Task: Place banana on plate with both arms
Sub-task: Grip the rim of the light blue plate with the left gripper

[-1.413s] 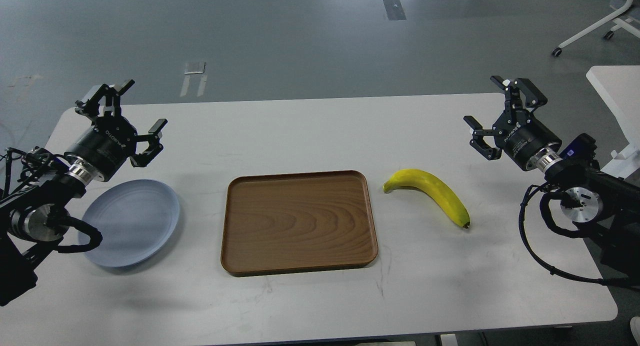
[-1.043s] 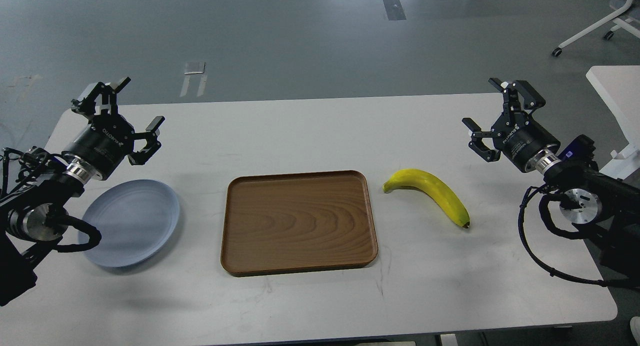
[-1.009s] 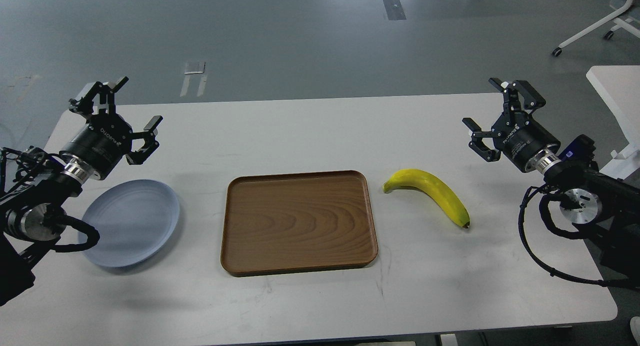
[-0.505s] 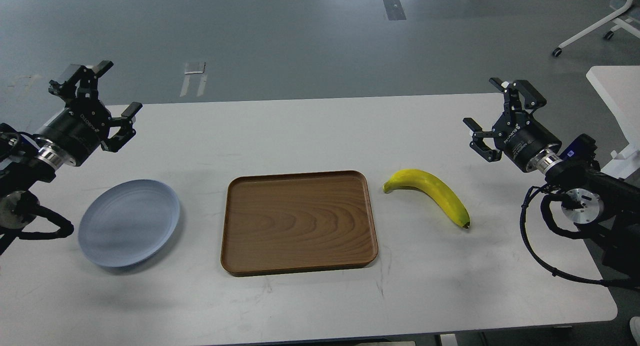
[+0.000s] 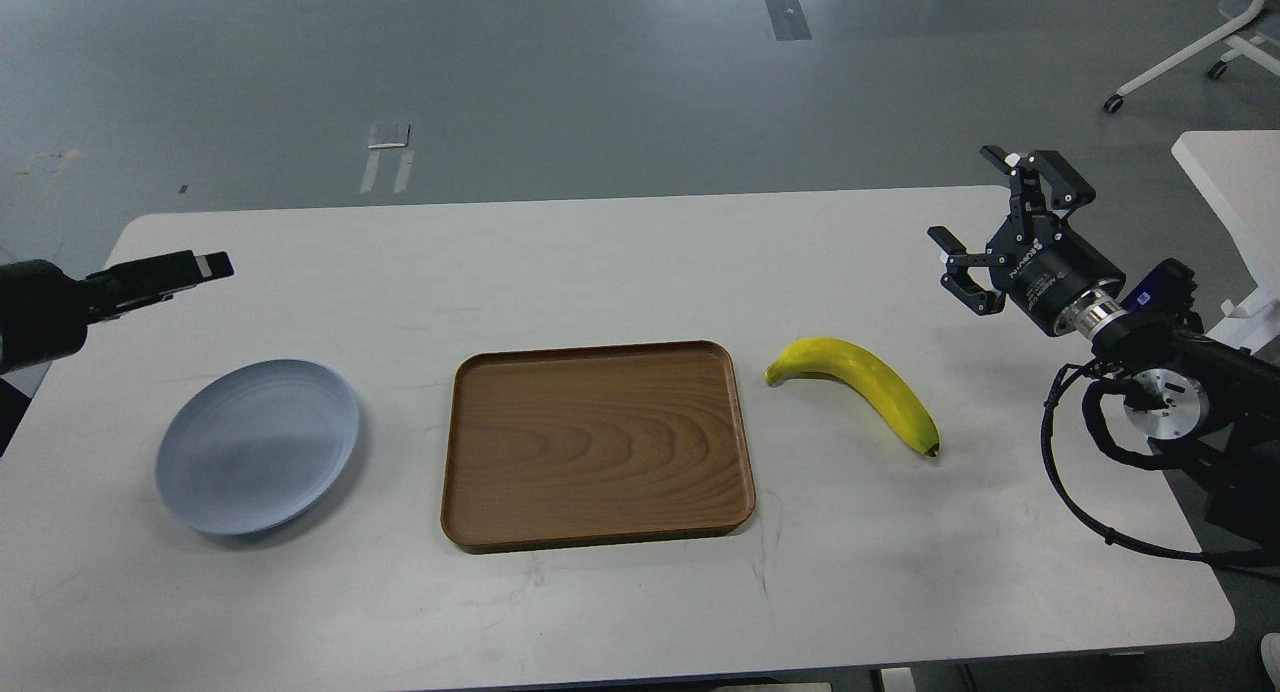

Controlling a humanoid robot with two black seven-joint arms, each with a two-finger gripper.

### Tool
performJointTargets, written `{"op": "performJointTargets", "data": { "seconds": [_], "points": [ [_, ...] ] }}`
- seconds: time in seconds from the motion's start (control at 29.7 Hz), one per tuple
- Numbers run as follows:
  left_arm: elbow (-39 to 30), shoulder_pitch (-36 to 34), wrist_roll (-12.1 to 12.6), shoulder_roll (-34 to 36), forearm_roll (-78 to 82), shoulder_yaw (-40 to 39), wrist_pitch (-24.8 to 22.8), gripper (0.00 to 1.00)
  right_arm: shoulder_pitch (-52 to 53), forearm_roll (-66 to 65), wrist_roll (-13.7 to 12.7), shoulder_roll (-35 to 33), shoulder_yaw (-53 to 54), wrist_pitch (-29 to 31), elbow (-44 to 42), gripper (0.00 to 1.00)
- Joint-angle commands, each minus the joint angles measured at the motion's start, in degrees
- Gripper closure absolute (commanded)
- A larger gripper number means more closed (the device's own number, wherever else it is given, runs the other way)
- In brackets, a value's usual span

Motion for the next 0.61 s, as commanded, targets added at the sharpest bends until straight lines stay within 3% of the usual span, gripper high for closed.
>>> {"op": "performJointTargets", "data": {
  "seconds": [0.0, 0.27, 0.57],
  "points": [
    [2.57, 0.05, 0.02, 0.39, 6.54, 6.50, 6.84, 0.02, 0.01, -0.05, 0.00, -0.01, 0.00, 0.00, 0.02, 0.00],
    [13.82, 0.41, 0.02, -4.26, 1.46, 16.98, 9.41, 0.02, 0.01, -0.05, 0.00, -0.45, 0.00, 0.00, 0.28, 0.00],
    [15.24, 0.58, 0.02, -7.08, -4.71, 19.97, 9.41, 0.04, -0.07, -0.05, 0.00, -0.89, 0.00, 0.00, 0.37, 0.00]
  ]
}}
